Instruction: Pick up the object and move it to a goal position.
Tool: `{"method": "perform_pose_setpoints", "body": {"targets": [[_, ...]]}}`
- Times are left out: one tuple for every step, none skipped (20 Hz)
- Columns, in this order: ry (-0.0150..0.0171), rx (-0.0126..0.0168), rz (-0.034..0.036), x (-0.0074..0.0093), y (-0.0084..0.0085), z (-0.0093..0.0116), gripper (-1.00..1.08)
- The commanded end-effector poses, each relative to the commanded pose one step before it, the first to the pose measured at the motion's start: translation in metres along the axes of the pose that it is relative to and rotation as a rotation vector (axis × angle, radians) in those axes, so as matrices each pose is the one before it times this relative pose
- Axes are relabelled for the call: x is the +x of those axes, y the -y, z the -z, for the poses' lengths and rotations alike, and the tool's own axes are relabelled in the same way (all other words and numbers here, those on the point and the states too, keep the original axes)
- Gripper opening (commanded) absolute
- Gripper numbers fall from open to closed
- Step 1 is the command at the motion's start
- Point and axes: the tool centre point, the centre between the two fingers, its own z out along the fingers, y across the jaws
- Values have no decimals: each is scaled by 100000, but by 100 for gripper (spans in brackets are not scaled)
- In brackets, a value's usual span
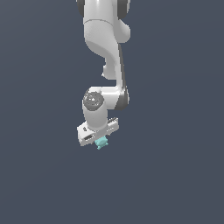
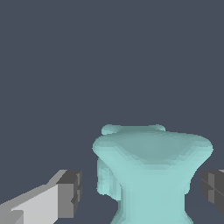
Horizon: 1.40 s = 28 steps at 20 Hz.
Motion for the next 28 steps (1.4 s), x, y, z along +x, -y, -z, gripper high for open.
{"method": "perform_pose_setpoints", "body": {"targets": [[-94,-60,112,29,0,-896,100],[0,0,0,16,-22,-177,100],[0,0,0,29,-24,-90,100],[0,0,0,37,-23,-10,100],[0,0,0,16,-9,13,100],[0,0,0,0,0,0,-100],[0,0,0,0,0,0,-100],[0,0,0,0,0,0,-100],[0,0,0,0,0,0,-100],[0,0,0,0,0,0,-100],[0,0,0,0,0,0,-100],[0,0,0,0,0,0,-100],[0,0,0,0,0,0,-100],[0,0,0,0,0,0,-100],[0,0,0,0,0,0,-100],[21,-16,-64,-30,-37,14,-100],[0,0,0,3,-18,28,-100],[0,0,0,10,-55,83,-100],[0,0,0,16,-92,138,-100],[0,0,0,23,-129,192,-100],[0,0,0,29,-165,246,-100],[0,0,0,36,-201,299,-100],[0,0,0,43,-236,351,-100],[0,0,0,51,-271,402,-100],[0,0,0,58,-306,452,-100],[0,0,0,65,-339,501,-100],[-35,45,38,85,-354,550,-100],[0,0,0,80,-401,590,-100]]}}
